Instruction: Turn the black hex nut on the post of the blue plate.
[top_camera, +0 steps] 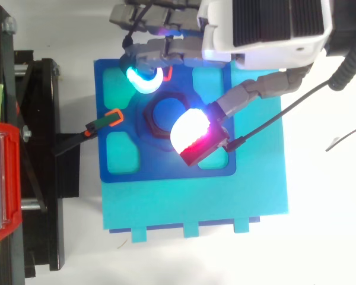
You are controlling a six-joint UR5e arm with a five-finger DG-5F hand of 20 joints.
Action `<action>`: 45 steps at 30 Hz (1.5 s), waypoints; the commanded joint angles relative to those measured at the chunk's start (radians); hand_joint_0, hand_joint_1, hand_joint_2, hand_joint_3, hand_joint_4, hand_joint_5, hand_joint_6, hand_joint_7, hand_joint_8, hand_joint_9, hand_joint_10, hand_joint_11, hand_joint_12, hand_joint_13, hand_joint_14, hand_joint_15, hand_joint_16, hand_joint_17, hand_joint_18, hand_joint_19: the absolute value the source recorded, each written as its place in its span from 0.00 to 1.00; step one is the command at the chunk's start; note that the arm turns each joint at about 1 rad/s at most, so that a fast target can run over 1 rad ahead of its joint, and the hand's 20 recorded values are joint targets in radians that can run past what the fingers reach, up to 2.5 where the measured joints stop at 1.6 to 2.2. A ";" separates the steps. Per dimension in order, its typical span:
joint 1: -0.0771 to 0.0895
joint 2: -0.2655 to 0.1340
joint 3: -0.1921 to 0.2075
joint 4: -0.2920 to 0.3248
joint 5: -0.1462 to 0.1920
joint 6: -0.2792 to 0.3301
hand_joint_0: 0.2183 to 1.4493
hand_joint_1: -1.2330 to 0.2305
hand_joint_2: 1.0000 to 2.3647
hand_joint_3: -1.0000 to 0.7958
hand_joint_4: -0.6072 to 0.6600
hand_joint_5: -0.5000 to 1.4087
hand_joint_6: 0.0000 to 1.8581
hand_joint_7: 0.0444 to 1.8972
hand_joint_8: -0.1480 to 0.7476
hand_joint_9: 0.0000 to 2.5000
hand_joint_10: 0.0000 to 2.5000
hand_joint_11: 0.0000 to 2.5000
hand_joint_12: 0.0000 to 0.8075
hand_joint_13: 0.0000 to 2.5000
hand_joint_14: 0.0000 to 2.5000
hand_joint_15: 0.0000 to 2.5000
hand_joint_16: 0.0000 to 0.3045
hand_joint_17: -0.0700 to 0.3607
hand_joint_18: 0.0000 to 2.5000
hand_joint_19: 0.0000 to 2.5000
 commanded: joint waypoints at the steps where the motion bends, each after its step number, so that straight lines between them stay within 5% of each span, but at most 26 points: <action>1: -0.002 -0.001 0.012 -0.006 -0.001 0.001 0.20 0.75 0.00 0.28 0.65 0.15 0.27 0.49 0.44 0.03 0.00 0.00 0.46 0.00 0.00 0.01 0.20 0.47 0.00 0.01; 7: 0.019 -0.001 0.032 -0.031 0.043 0.004 0.20 0.75 0.00 0.28 0.65 0.15 0.27 0.49 0.44 0.03 0.00 0.00 0.46 0.00 0.00 0.00 0.20 0.48 0.00 0.01; 17: 0.096 -0.001 0.035 -0.011 0.132 0.005 0.20 0.74 0.00 0.28 0.65 0.15 0.27 0.48 0.44 0.03 0.00 0.00 0.46 0.00 0.00 0.00 0.20 0.47 0.00 0.01; 27: 0.145 -0.014 0.033 -0.003 0.158 0.016 0.20 0.74 0.00 0.28 0.65 0.15 0.27 0.48 0.44 0.03 0.00 0.00 0.46 0.00 0.00 0.00 0.20 0.47 0.00 0.01; 35: 0.159 -0.014 0.027 -0.003 0.172 0.016 0.20 0.74 0.00 0.28 0.65 0.15 0.27 0.48 0.44 0.03 0.00 0.00 0.46 0.00 0.00 0.01 0.20 0.47 0.00 0.01; 45: 0.151 -0.014 0.013 0.006 0.160 0.013 0.20 0.74 0.00 0.28 0.65 0.15 0.27 0.48 0.44 0.03 0.00 0.00 0.46 0.00 0.00 0.00 0.19 0.47 0.00 0.01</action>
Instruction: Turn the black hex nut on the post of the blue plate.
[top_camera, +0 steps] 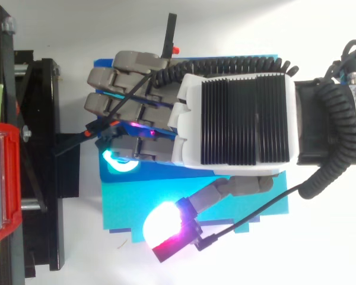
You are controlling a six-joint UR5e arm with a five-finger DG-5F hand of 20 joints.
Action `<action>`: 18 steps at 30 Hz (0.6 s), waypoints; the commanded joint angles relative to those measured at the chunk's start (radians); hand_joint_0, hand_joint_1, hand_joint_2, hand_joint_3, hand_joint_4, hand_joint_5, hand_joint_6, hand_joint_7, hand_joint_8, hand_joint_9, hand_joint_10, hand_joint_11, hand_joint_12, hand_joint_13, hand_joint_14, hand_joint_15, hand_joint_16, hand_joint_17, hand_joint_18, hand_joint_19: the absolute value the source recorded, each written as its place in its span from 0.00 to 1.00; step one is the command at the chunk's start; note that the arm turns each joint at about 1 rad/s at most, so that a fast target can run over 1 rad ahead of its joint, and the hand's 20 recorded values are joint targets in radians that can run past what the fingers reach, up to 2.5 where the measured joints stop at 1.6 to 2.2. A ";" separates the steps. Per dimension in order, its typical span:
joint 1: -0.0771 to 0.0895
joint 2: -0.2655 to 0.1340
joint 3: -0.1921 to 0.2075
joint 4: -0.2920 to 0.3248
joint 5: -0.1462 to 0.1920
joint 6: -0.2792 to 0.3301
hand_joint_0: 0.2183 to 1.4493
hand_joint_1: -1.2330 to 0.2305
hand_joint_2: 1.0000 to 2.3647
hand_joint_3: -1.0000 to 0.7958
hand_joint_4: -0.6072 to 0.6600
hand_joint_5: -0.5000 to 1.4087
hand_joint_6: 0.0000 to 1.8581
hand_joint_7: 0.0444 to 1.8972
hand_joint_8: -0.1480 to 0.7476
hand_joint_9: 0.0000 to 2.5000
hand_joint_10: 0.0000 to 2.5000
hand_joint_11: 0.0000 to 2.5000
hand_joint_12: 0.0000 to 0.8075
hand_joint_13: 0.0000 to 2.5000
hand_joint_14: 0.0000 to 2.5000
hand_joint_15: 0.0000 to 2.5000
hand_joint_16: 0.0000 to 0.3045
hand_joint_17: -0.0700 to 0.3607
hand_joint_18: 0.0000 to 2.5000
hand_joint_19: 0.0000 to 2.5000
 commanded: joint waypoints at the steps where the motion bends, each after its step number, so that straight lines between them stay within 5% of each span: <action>1: -0.012 0.000 0.000 -0.001 -0.019 -0.015 0.20 0.74 0.00 0.28 0.65 0.15 0.27 0.48 0.44 0.03 0.00 0.00 0.46 0.00 0.00 0.00 0.19 0.47 0.00 0.01; 18: -0.061 0.000 0.000 -0.008 -0.071 -0.026 0.20 0.74 0.00 0.28 0.65 0.15 0.27 0.48 0.44 0.03 0.00 0.00 0.46 0.00 0.00 0.01 0.19 0.47 0.00 0.01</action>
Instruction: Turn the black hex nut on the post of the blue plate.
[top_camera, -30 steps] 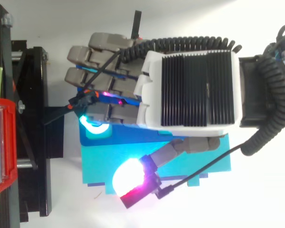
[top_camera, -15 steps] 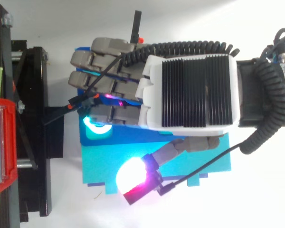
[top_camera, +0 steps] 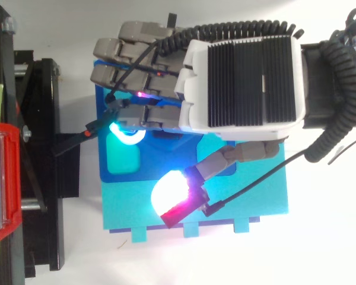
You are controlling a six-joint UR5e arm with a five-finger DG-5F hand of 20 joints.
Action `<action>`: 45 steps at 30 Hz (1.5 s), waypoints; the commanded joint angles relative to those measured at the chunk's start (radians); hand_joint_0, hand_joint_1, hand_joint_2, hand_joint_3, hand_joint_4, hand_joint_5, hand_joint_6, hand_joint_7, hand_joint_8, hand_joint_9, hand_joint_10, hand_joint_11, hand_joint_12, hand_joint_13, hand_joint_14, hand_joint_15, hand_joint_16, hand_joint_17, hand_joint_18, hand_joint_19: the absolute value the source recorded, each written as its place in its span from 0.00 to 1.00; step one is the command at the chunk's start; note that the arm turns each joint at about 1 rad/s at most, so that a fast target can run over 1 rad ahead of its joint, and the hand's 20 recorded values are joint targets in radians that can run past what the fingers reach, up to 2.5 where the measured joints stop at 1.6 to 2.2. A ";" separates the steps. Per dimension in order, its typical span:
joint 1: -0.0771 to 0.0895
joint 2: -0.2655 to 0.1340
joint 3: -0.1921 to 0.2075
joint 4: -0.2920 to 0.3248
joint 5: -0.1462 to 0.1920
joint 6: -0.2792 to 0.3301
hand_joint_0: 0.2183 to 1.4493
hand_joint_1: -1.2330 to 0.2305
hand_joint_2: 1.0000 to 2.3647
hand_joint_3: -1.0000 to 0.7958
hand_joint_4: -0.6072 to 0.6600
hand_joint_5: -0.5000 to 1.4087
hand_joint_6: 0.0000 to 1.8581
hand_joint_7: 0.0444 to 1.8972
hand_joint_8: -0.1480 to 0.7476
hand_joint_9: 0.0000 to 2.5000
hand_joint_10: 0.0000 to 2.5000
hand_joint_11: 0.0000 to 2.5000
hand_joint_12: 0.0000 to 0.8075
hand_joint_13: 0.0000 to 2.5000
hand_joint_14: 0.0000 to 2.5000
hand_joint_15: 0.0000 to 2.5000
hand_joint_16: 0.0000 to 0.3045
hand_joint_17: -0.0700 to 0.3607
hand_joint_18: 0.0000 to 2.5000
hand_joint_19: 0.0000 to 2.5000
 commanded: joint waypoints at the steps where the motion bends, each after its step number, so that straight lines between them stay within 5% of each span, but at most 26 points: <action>1: -0.013 0.000 0.000 0.000 -0.013 -0.002 0.20 0.74 0.00 0.28 0.65 0.15 0.27 0.48 0.44 0.03 0.00 0.00 0.46 0.00 0.00 0.01 0.19 0.47 0.00 0.01; 15: -0.053 0.000 0.000 -0.006 -0.056 -0.014 0.20 0.73 0.00 0.28 0.65 0.15 0.27 0.48 0.44 0.03 0.00 0.00 0.46 0.00 0.00 0.01 0.19 0.47 0.00 0.01; 25: -0.065 0.000 0.023 -0.044 -0.065 -0.018 0.20 0.73 0.00 0.28 0.65 0.15 0.27 0.48 0.44 0.03 0.00 0.00 0.47 0.00 0.00 0.00 0.19 0.47 0.00 0.01; 35: -0.048 0.000 0.053 -0.048 -0.052 -0.018 0.20 0.73 0.00 0.28 0.65 0.15 0.27 0.47 0.44 0.03 0.00 0.00 0.47 0.00 0.00 0.00 0.19 0.47 0.00 0.02; 45: -0.015 0.000 0.066 -0.043 -0.026 -0.018 0.18 0.65 0.00 0.28 0.65 0.15 0.27 0.47 0.45 0.03 0.00 0.00 0.47 0.00 0.00 0.00 0.20 0.48 0.00 0.01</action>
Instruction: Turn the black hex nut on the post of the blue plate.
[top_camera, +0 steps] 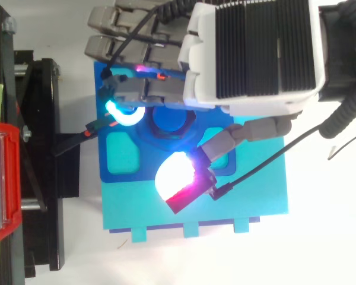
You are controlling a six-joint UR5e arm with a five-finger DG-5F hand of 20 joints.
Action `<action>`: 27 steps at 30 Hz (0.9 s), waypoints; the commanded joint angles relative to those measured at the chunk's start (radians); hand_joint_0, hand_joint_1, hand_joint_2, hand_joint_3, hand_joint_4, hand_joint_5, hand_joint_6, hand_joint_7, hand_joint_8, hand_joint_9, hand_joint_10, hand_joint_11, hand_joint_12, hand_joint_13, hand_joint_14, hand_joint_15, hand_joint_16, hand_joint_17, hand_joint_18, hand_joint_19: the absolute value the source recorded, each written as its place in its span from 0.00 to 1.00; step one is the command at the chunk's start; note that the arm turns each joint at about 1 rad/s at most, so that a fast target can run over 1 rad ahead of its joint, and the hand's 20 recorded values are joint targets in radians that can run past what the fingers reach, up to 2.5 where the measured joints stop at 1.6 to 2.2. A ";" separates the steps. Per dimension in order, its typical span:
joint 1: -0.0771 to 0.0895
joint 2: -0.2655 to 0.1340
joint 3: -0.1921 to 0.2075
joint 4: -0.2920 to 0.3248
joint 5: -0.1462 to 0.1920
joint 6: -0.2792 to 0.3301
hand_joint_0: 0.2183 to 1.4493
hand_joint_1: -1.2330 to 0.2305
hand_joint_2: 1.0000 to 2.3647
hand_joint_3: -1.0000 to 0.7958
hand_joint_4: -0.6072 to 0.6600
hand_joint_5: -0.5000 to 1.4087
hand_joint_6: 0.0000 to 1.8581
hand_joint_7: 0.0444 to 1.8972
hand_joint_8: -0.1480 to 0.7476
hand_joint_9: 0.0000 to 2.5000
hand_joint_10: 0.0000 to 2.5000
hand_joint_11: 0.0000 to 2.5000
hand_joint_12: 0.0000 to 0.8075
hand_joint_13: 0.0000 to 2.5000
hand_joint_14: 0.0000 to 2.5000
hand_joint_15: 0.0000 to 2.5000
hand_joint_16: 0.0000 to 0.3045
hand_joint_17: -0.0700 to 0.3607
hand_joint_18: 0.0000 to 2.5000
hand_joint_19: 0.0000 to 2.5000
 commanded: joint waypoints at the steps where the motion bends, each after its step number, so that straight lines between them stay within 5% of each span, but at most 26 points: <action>1: 0.013 0.000 0.001 0.005 0.013 0.000 0.18 0.64 0.00 0.28 0.65 0.15 0.27 0.47 0.45 0.03 0.00 0.00 0.47 0.00 0.00 0.00 0.20 0.48 0.00 0.01; 14: 0.055 0.000 -0.021 0.025 0.063 0.003 0.18 0.65 0.00 0.28 0.64 0.15 0.27 0.47 0.45 0.03 0.00 0.00 0.47 0.00 0.00 0.00 0.20 0.48 0.00 0.02; 27: 0.056 0.000 -0.058 0.070 0.063 0.006 0.18 0.66 0.00 0.28 0.64 0.15 0.27 0.47 0.45 0.03 0.00 0.00 0.48 0.00 0.00 0.00 0.20 0.48 0.00 0.02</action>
